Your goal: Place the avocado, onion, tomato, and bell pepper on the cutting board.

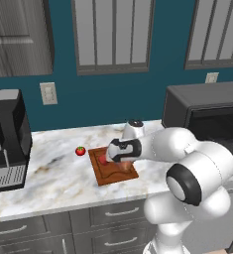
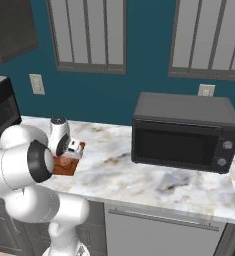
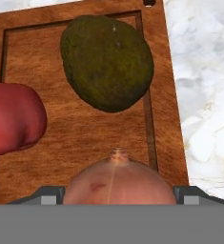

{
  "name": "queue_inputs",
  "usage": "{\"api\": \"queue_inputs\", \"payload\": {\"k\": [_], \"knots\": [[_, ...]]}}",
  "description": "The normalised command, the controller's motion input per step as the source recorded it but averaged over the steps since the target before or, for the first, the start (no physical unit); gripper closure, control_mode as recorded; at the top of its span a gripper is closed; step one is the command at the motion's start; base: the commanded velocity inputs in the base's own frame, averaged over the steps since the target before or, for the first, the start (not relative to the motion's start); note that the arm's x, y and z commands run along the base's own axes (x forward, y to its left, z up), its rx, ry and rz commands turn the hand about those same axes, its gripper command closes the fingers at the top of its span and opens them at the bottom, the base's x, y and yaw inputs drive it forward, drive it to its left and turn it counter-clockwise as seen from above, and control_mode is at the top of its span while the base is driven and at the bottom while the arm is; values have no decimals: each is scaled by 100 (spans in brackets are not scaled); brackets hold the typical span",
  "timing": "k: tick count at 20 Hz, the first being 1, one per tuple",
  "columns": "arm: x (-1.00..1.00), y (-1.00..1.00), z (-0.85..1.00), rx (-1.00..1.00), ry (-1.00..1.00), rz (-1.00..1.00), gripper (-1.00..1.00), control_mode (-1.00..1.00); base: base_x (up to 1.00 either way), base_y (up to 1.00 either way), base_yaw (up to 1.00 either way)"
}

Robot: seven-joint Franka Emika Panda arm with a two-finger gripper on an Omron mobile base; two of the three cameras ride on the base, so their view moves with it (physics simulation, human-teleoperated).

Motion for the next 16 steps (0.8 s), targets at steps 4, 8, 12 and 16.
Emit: {"api": "queue_inputs", "payload": {"k": [4,8,12,16], "knots": [[14,0,-35,0,4,0,100,-100,0,0,0],[13,0,-34,0,3,0,-100,-100,0,0,0],[3,0,-29,0,4,0,-100,-100,0,0,0],[0,0,-7,0,0,0,-100,-100,0,0,0]]}}
